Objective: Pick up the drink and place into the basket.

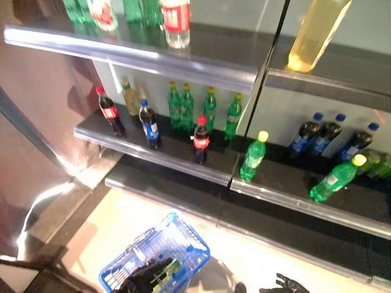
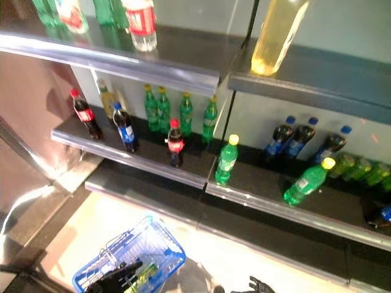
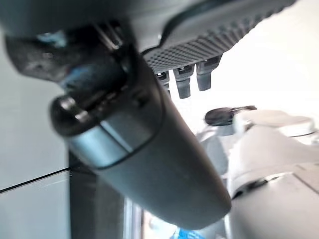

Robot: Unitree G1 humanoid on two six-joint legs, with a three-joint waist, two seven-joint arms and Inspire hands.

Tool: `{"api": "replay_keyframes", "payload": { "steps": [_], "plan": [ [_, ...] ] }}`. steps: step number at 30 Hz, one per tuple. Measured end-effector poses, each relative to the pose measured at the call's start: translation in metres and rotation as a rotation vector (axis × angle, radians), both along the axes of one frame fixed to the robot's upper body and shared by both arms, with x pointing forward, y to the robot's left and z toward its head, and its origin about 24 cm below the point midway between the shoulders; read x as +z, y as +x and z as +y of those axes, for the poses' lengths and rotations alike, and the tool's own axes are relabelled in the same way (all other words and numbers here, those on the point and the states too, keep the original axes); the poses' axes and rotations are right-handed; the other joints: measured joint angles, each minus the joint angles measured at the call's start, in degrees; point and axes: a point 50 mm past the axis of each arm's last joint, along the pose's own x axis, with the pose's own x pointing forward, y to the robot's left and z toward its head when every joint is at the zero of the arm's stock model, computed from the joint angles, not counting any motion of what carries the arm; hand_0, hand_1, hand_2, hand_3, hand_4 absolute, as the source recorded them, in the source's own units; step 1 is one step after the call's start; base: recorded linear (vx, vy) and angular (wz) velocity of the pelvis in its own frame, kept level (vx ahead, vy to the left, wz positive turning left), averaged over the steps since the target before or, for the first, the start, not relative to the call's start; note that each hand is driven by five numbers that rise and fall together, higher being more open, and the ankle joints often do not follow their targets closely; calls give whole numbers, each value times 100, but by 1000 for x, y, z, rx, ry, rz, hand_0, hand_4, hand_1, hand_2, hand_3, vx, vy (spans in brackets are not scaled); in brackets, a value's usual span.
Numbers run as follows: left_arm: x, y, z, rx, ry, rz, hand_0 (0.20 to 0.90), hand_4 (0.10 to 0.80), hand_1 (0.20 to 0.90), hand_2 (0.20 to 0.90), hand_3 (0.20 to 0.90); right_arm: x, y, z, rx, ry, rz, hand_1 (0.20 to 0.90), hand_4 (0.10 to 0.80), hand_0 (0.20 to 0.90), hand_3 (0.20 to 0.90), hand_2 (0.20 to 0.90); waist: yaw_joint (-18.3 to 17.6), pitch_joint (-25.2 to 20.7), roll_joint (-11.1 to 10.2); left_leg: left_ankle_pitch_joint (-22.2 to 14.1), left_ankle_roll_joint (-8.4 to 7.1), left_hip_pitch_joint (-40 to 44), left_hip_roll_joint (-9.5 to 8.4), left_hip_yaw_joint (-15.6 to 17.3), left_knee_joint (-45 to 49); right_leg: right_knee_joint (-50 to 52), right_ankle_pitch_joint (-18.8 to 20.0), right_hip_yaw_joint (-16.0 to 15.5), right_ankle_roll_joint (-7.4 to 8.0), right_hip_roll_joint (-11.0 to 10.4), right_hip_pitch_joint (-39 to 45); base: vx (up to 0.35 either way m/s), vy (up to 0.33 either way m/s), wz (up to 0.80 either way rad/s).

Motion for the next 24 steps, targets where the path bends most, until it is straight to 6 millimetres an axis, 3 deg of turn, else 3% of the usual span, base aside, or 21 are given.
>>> {"api": "replay_keyframes", "payload": {
  "steps": [5,8,11,14,20,24],
  "plan": [
    [20,56,-12,-62,-17,-149,300,100,300,300,200,21,58,-7,74,-60,-127,900,800,900,900,900,-38,853,308,250,22,-619,33,-12,-4,-2,208,14,-92,46,-621,-294,19,-2],
    [29,75,-18,-66,-37,-207,300,100,300,300,200,30,76,-11,84,-82,-179,900,800,900,900,900,-37,1132,349,292,21,-795,30,-17,52,3,241,11,-88,40,-770,-240,5,1],
    [49,109,-23,-76,-48,-305,300,100,300,300,200,46,101,-17,70,-102,-260,900,800,900,900,900,-36,1562,340,191,30,-1236,0,-114,554,362,193,17,-108,-33,-1091,-188,39,11],
    [59,123,-25,-82,-49,-345,300,100,300,300,200,54,114,-17,39,-103,-324,900,800,900,900,900,-46,1718,272,19,67,-1391,-33,-127,902,835,2,65,-86,-130,-1301,-65,32,4],
    [66,130,-20,-84,-28,-384,300,100,300,300,200,72,134,-13,25,-80,-506,900,800,900,900,900,-43,1776,201,-377,165,-1812,-136,-183,1701,2034,-613,221,-35,-413,-1879,-50,0,7],
    [69,131,-15,-77,-14,-403,300,100,300,300,200,98,160,3,87,-58,-679,900,800,900,900,900,-48,1802,143,-542,174,-2040,-134,-197,2090,2460,-774,315,-46,-460,-2143,-1,-5,1]
  ]
}}
